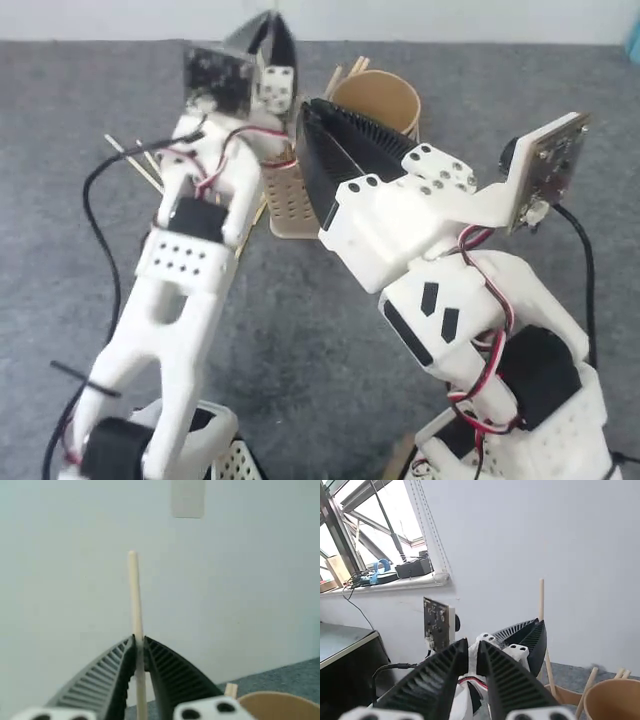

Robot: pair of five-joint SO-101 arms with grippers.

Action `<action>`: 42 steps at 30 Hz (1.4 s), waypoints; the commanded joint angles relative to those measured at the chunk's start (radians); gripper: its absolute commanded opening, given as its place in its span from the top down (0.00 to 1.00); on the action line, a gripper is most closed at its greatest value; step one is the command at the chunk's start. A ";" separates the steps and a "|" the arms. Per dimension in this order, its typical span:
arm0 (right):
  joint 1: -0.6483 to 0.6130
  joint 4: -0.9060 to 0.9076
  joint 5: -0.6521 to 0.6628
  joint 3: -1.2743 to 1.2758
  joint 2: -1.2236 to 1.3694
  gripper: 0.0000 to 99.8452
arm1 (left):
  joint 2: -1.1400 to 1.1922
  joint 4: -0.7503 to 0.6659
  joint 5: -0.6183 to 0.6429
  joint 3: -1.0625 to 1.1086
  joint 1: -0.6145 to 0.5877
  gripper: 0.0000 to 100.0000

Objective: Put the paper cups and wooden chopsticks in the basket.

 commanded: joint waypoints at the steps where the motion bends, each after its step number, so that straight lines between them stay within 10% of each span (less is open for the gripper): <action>1: -0.004 -0.019 -0.005 -0.005 -0.015 0.96 | -0.120 -0.043 -0.018 0.073 -0.058 0.94; 8: -0.005 -0.031 -0.005 0.011 -0.002 0.95 | -0.181 0.080 -0.014 0.048 -0.112 0.68; 20: -0.050 -0.105 0.068 0.038 0.159 0.95 | -0.356 0.865 0.149 -0.182 -0.583 0.67; 26: -0.165 -0.071 0.075 0.052 0.266 0.96 | -0.224 0.652 0.491 0.225 -0.704 0.67; 33: -0.335 0.117 0.080 0.213 0.349 0.95 | -0.055 0.123 0.509 0.496 -0.698 0.67; 42: -0.449 -0.338 0.080 0.585 0.455 0.95 | 0.405 0.347 0.516 0.068 -0.764 0.67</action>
